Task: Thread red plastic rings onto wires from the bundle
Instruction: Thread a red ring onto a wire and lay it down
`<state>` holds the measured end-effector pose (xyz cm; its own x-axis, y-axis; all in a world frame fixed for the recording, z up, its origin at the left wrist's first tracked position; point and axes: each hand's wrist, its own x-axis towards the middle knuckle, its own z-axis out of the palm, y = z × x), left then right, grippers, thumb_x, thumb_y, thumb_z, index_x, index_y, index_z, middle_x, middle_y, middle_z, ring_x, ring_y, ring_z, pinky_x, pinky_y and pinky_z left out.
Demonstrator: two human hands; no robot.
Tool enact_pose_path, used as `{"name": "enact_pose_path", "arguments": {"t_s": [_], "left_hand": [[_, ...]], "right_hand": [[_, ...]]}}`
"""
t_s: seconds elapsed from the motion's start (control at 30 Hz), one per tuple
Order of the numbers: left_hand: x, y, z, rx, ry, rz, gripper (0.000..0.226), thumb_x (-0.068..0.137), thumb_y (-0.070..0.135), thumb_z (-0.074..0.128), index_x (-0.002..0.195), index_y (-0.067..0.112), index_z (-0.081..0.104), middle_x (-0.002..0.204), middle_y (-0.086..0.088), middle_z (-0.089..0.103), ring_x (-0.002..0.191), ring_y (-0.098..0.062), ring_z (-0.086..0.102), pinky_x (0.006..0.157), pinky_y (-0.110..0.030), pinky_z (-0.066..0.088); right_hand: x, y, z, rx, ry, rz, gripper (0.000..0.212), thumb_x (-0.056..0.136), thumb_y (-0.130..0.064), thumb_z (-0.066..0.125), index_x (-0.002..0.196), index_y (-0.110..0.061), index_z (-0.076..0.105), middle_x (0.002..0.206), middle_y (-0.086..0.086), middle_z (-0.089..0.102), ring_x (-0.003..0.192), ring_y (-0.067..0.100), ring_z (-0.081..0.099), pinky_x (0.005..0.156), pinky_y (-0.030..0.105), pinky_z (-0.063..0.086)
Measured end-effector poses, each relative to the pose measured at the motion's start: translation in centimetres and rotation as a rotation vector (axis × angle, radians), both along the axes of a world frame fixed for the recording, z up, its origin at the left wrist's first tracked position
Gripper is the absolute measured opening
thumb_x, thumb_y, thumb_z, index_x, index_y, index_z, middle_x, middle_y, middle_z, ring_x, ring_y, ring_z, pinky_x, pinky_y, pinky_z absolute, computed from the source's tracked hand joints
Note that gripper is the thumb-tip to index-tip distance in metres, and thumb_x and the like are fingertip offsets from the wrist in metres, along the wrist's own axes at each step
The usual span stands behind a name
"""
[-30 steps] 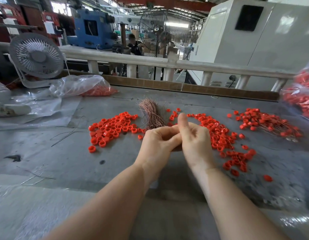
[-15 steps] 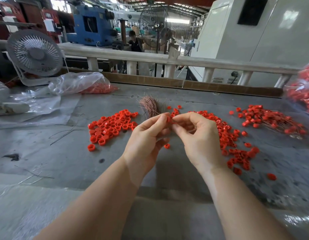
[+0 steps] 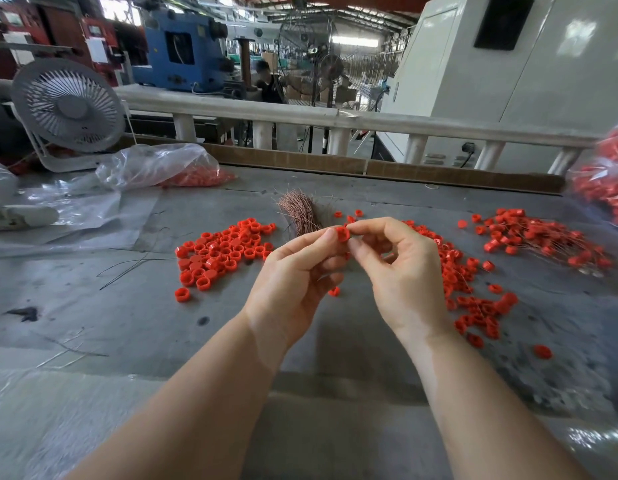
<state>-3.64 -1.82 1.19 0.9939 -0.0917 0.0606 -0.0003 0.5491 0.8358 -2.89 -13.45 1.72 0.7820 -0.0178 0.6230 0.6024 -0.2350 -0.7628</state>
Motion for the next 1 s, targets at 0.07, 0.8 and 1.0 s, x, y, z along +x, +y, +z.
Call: {"name": "enact_pose_path", "arguments": {"t_s": [0.07, 0.8, 1.0], "left_hand": [[0.01, 0.03, -0.01, 0.012, -0.009, -0.012, 0.017, 0.071, 0.026, 0.061, 0.074, 0.021, 0.077, 0.066, 0.007, 0.067, 0.055, -0.001, 0.054, 0.054, -0.015, 0.044], [-0.32, -0.1, -0.03, 0.079, -0.022, 0.085, 0.005, 0.062, 0.026, 0.07, 0.064, 0.023, 0.074, 0.061, 0.009, 0.064, 0.045, 0.001, 0.05, 0.043, -0.013, 0.041], [-0.28, -0.01, -0.05, 0.084, -0.022, 0.089, 0.005, 0.061, 0.027, 0.07, 0.063, 0.024, 0.074, 0.06, 0.009, 0.064, 0.044, 0.0, 0.049, 0.042, -0.014, 0.041]], "right_hand": [[0.2, -0.14, -0.01, 0.019, 0.018, 0.003, 0.024, 0.083, -0.002, 0.065, 0.08, -0.026, 0.067, 0.074, -0.01, 0.067, 0.069, 0.008, 0.061, 0.062, 0.01, 0.044], [0.55, -0.24, -0.43, 0.205, 0.281, 0.197, 0.016, 0.089, -0.012, 0.057, 0.081, -0.02, 0.069, 0.047, -0.011, 0.049, 0.049, 0.005, 0.035, 0.046, 0.019, 0.031], [0.59, -0.2, -0.42, 0.194, 0.289, 0.193, 0.017, 0.089, -0.013, 0.057, 0.079, -0.02, 0.069, 0.047, -0.01, 0.048, 0.05, 0.006, 0.036, 0.047, 0.02, 0.031]]}}
